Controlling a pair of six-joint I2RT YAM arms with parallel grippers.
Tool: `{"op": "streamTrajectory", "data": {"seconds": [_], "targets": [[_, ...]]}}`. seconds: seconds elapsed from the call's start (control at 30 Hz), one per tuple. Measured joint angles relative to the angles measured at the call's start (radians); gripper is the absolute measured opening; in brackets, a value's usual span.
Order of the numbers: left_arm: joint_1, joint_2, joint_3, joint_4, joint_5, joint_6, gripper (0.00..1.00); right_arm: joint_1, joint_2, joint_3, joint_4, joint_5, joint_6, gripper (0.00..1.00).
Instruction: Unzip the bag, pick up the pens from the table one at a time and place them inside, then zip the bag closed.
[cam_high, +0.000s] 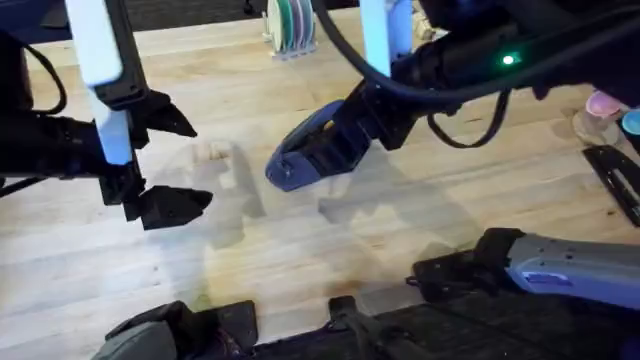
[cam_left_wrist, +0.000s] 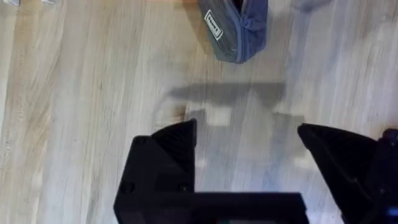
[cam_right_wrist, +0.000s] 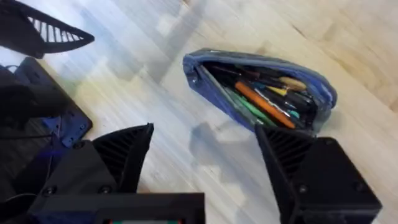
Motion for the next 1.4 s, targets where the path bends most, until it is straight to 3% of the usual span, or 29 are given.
{"op": "streamTrajectory", "data": {"seconds": [0.37,0.53,0.87,1.23,1.4], "targets": [[0.0,0.0,0.0,0.01,0.0,0.0,0.993,0.0,0.058,0.0,-0.018,-0.007,0.008,0.998],[0.0,0.068,-0.013,0.026,0.003,0.0,0.993,0.008,0.062,-0.002,-0.016,-0.024,0.06,0.998],[0.0,0.162,-0.016,0.026,0.004,0.0,0.993,0.067,0.062,-0.092,0.116,-0.025,0.155,0.998],[0.0,0.176,-0.016,0.026,0.008,0.0,0.993,0.239,0.062,-0.15,0.212,0.156,0.312,0.998],[0.0,0.175,-0.016,0.027,0.008,0.0,0.993,0.276,0.095,-0.17,0.265,0.246,0.397,0.998]]}}
